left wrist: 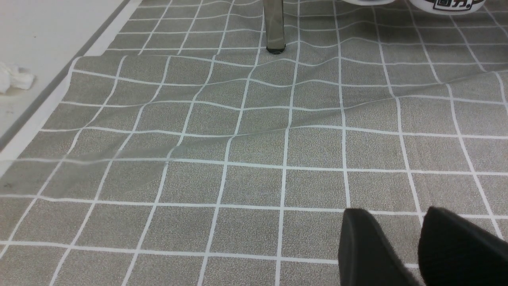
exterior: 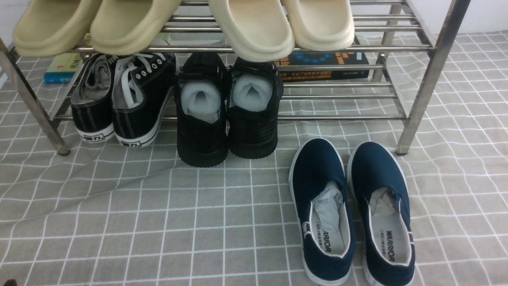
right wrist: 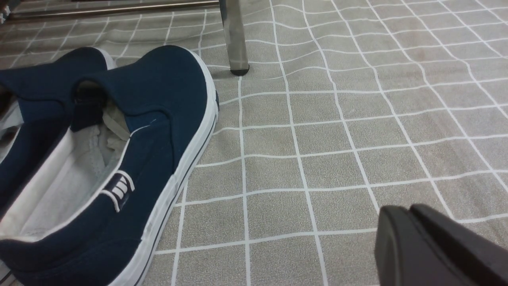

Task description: Take the shoes off the shelf with your hand from the grey coffee tablecloth.

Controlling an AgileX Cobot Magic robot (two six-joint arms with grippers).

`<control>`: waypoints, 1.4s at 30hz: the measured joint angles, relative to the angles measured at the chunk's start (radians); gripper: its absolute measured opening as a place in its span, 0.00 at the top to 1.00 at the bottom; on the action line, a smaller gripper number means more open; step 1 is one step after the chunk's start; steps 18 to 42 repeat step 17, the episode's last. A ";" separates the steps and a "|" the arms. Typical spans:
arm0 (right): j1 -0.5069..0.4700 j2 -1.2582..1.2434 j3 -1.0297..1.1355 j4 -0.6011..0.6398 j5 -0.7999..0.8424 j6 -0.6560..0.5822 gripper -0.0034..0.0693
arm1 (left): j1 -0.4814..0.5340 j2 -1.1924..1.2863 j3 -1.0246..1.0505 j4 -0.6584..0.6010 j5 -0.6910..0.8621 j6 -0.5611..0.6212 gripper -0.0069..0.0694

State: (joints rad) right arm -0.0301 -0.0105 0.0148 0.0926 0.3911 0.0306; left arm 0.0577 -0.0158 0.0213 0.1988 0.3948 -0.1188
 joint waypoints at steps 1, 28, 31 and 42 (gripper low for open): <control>0.000 0.000 0.000 0.000 0.001 0.000 0.89 | 0.000 0.000 0.000 0.000 0.000 0.000 0.59; 0.000 0.000 0.000 0.000 0.001 -0.001 0.87 | 0.000 0.000 0.000 0.000 0.000 0.000 0.59; 0.000 0.000 0.000 0.000 0.001 -0.001 0.87 | 0.000 0.000 0.000 0.000 0.000 0.000 0.59; 0.000 0.000 0.000 0.000 0.001 -0.001 0.87 | 0.000 0.000 0.000 0.000 0.000 0.000 0.59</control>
